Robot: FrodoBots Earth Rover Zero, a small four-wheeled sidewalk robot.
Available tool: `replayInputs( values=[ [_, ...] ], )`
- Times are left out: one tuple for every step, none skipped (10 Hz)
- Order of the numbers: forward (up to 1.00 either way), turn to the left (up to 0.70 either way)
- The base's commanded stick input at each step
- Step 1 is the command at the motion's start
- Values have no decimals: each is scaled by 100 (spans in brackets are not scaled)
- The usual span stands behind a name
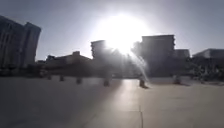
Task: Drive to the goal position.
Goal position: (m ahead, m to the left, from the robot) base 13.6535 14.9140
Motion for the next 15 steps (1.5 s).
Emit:
replayInputs(
  values=[
    [100, 4],
    [100, 4],
    [100, 4],
    [100, 4],
    [100, 4],
    [100, 4],
    [100, 4],
    [100, 4],
    [100, 4],
    [100, 4],
    [100, 4],
    [83, 3],
    [62, 2],
    [41, 2],
    [20, 1]
  ],
)
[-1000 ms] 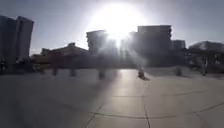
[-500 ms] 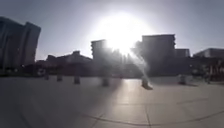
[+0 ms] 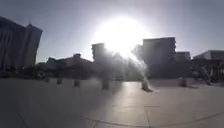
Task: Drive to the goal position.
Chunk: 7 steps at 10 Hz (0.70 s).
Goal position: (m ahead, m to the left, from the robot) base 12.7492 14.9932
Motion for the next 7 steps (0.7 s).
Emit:
replayInputs(
  values=[
    [0, 0],
    [0, 0],
    [0, 0],
    [0, 0],
    [33, 1],
    [100, 4],
    [100, 4]
  ],
)
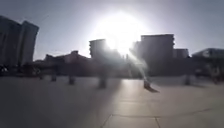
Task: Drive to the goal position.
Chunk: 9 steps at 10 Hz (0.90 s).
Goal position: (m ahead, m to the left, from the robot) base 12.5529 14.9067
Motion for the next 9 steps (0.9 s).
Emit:
replayInputs(
  values=[
    [100, 4],
    [100, 4],
    [100, 4],
    [100, 4],
    [100, 4],
    [100, -2],
    [100, -29],
    [100, -36],
    [100, -32]
  ],
)
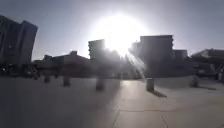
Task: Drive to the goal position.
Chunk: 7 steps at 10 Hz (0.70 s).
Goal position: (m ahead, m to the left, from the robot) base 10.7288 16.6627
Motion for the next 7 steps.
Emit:
replayInputs(
  values=[
    [100, -26],
    [100, -35],
    [100, -36],
    [100, -36],
    [100, -25],
    [100, -31],
    [100, -17]
  ],
)
